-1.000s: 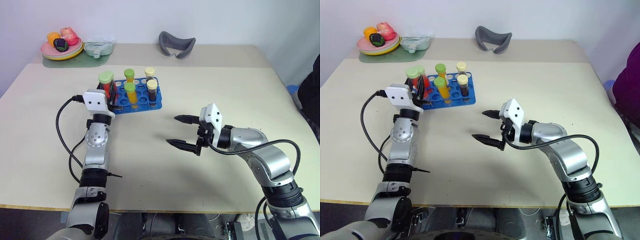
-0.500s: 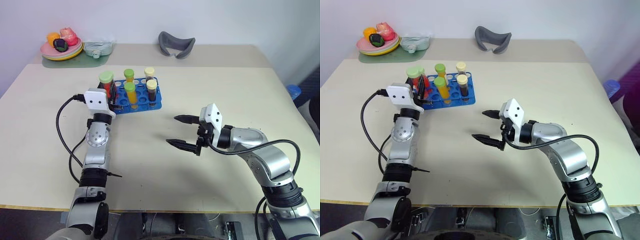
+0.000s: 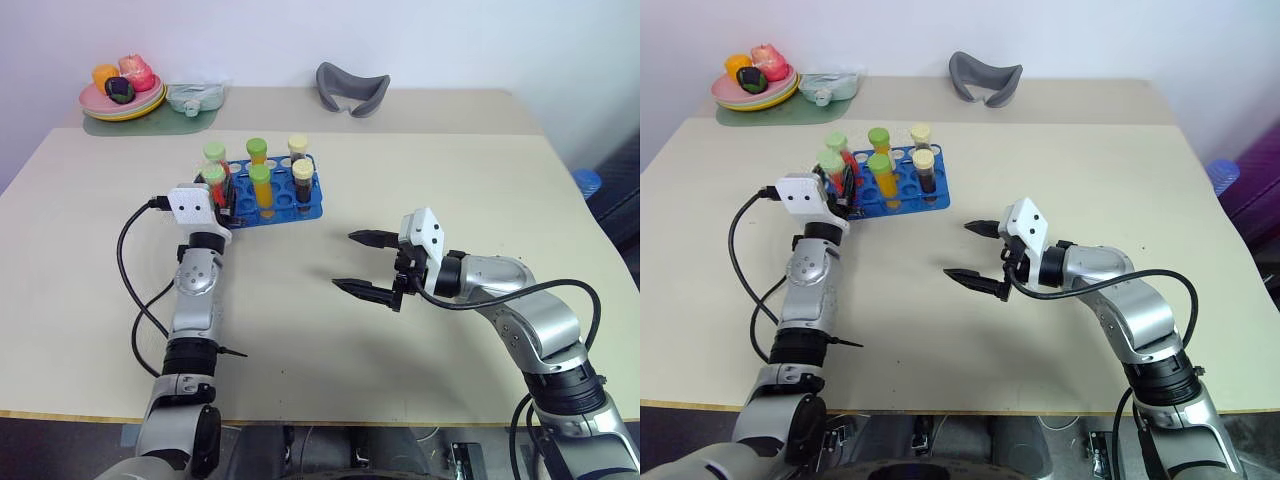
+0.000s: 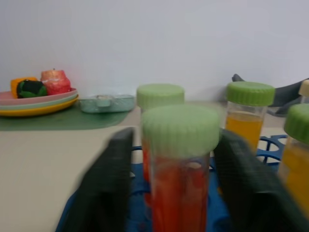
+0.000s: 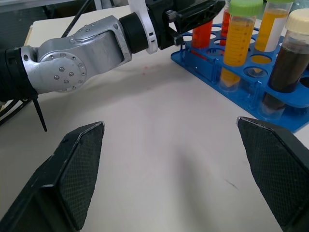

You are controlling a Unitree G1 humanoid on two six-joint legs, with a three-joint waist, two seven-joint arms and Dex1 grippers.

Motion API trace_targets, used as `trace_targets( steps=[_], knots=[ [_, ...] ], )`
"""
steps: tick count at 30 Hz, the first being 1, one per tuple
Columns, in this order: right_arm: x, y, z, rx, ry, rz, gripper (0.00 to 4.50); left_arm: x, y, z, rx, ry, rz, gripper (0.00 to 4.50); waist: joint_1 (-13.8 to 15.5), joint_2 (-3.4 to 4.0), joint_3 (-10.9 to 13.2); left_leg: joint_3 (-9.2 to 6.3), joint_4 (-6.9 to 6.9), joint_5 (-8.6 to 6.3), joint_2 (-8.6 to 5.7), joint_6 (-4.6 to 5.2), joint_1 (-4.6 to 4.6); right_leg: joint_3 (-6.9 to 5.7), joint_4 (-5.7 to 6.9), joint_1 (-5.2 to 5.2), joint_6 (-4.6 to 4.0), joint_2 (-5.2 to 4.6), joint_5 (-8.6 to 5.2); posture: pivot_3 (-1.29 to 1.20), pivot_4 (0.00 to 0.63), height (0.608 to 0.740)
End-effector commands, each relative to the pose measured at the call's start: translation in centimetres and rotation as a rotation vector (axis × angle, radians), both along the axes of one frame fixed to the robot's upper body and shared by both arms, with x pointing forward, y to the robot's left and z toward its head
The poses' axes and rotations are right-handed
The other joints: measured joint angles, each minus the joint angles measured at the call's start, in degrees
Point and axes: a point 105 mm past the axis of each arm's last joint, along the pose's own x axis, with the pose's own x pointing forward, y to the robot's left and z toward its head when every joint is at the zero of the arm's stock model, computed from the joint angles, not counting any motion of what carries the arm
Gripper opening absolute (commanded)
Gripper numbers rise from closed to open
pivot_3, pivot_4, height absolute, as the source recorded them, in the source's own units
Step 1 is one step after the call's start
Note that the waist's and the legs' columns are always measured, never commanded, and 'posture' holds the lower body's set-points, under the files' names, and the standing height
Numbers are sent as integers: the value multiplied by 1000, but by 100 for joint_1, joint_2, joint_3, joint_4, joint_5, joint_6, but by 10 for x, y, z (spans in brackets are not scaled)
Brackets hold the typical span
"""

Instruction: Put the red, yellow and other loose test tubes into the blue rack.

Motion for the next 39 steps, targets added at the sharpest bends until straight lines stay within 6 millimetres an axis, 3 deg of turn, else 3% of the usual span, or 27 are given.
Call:
trace_targets(
  steps=[1,6,12,17,20,28,39],
  knots=[
    [-4,2,11,16,-46,24,4500,-5,4,13,20,-56,17,4296,5,0,0,0,0,0,0,0,0,0,0,0,0,-1,0,0,150,735],
    [-4,-1,13,11,-49,23,4500,-19,6,17,22,-73,-10,4459,-1,0,0,0,0,0,-1,0,0,0,0,0,0,-2,0,0,150,735],
    [1,-17,14,-21,-60,-9,4500,-63,22,20,101,-43,-122,4459,-51,2,-1,-1,-5,0,7,-1,1,2,-1,-1,-1,-6,0,0,150,735],
    [12,-53,16,-49,-45,-121,4500,-94,43,13,228,102,-223,4459,-39,1,0,-5,-6,0,6,0,4,6,-3,6,-2,-12,-1,0,150,735],
    [15,-88,15,-79,-24,-221,4500,-112,69,6,277,200,-231,4459,-19,3,0,-4,-7,-2,4,3,4,6,-7,8,-2,-16,-1,0,150,735],
    [8,-133,7,-126,12,-327,4500,-131,75,-8,308,330,-323,4459,-10,5,0,-3,-10,-22,6,37,10,7,-11,14,-4,-14,-2,0,150,735],
    [8,-135,3,-101,9,-362,4500,-126,66,-10,311,342,-358,4459,-12,6,-1,-3,-11,-22,6,37,10,7,-10,13,-4,-12,-2,0,150,735]
  ],
)
